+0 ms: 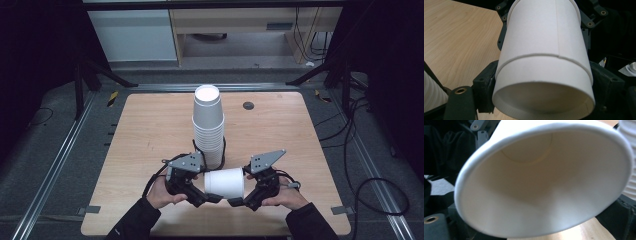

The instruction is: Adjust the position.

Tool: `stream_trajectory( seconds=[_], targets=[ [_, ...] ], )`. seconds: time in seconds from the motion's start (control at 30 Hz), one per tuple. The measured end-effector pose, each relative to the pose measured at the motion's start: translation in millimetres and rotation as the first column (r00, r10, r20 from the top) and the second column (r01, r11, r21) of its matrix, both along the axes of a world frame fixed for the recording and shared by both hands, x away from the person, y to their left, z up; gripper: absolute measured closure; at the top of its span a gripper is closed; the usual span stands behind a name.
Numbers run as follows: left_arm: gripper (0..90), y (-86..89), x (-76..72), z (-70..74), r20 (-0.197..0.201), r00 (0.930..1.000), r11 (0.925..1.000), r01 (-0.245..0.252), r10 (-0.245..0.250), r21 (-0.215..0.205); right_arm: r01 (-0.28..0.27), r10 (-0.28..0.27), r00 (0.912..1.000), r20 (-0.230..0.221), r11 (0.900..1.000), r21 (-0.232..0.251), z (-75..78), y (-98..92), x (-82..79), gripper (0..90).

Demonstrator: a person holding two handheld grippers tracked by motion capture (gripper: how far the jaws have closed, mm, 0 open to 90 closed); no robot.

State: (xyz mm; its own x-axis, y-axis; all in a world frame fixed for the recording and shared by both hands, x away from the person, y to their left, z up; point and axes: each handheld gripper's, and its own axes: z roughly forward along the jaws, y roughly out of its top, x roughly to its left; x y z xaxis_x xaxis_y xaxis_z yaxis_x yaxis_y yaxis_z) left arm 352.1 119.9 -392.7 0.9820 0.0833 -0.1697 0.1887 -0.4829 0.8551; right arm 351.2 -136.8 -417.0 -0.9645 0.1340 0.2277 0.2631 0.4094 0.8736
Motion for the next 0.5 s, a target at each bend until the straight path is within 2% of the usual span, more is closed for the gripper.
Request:
stream_trajectory(
  seconds=[0.5],
  targets=[
    [22.4,-0.6,2.6,-3.9,-0.012,0.9999,0.9999,0.006,-0.005,0.013,0.008,-0.008,1.0,-0.006,1.0,-0.018,-2.7,-2.0,1.2,12.0]
  ],
)
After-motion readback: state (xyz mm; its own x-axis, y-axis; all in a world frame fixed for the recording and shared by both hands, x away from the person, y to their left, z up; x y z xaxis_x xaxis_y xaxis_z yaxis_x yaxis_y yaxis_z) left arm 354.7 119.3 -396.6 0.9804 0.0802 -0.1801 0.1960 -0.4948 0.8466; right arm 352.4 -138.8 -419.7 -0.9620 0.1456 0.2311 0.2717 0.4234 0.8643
